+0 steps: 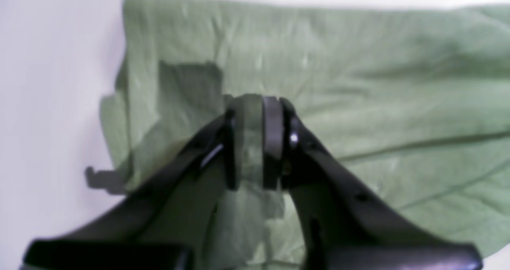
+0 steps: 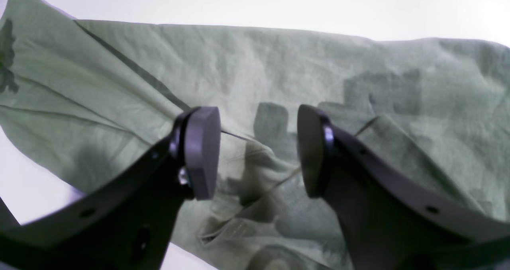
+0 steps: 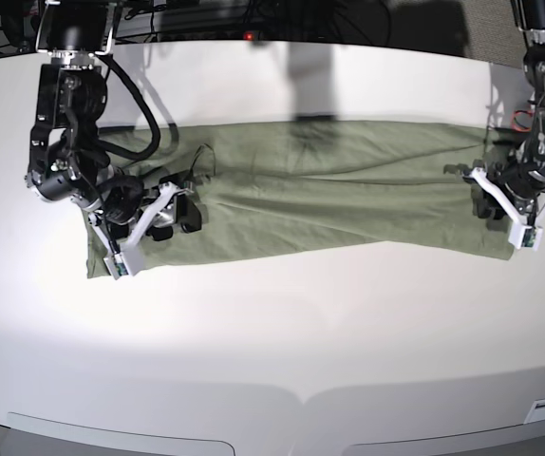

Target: Fold the T-shirt properly

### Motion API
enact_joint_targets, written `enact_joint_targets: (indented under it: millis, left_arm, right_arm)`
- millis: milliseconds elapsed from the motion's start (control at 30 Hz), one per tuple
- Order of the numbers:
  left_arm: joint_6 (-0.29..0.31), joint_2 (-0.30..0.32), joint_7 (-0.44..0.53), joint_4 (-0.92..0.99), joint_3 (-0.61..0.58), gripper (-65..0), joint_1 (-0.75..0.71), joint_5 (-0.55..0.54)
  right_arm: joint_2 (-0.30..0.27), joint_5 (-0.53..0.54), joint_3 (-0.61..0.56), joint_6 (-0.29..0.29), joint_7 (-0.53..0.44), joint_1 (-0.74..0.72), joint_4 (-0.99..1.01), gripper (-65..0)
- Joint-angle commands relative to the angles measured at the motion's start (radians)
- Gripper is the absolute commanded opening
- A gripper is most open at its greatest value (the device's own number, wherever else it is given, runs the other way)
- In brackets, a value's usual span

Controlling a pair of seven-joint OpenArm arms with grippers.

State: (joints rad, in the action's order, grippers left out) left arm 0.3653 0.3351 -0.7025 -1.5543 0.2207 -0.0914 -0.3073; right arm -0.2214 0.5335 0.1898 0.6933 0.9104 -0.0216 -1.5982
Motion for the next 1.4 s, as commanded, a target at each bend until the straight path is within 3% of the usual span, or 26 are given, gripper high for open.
enact_joint_targets:
  millis: [0, 67, 133, 300, 667, 933, 1033, 1133, 1267, 1367]
  left_arm:
    - [-0.003, 0.014, 0.023, -0.031, 0.003, -56.4, 0.014, -0.007]
    - [-0.003, 0.014, 0.023, -0.048, 0.003, -55.1, 0.014, -0.003]
    - [-0.003, 0.014, 0.024, -0.052, 0.003, -48.6, 0.016, 0.038]
    - [-0.004, 0.014, 0.048, -0.052, 0.003, -19.8, 0.016, 0.142]
    - [-0.004, 0.014, 0.090, -0.052, 0.003, -19.5, 0.019, 0.188]
    - [-0.007, 0.062, -0.008, -0.047, 0.031, -19.5, 0.096, 0.205]
    - [-0.005, 0.131, -0.039, 0.016, 0.058, -19.5, 0.143, 0.090]
    - [0.044, 0.206, -0.091, 0.165, 0.061, -19.5, 0.197, -0.057]
    - [0.203, 0.271, -0.186, 0.458, 0.061, -19.5, 0.289, -0.274]
    - [0.328, 0.298, -0.332, 0.668, 0.061, -19.5, 0.354, -0.504]
  right_arm:
    - [-0.008, 0.021, 0.003, 0.005, -0.019, -0.017, -0.020, -33.6]
    - [-0.008, 0.021, 0.003, 0.005, -0.019, -0.017, -0.019, -33.6]
    - [-0.008, 0.021, 0.003, 0.005, -0.019, -0.017, -0.020, -33.5]
    - [-0.008, 0.021, 0.003, 0.005, -0.019, -0.017, -0.020, -33.5]
    - [-0.008, 0.021, 0.003, 0.005, -0.019, -0.017, -0.020, -33.5]
    - [-0.008, 0.035, 0.003, 0.005, -0.019, -0.016, -0.027, -33.5]
    - [-0.008, 0.116, 0.006, 0.005, -0.020, -0.014, -0.079, -33.5]
    - [-0.008, 0.133, 0.006, 0.005, -0.019, -0.014, -0.169, -33.5]
    - [-0.008, 0.133, 0.006, 0.005, 0.010, -0.014, -0.266, -33.5]
    - [-0.008, 0.133, 0.006, 0.005, 0.022, -0.014, -0.295, -33.5]
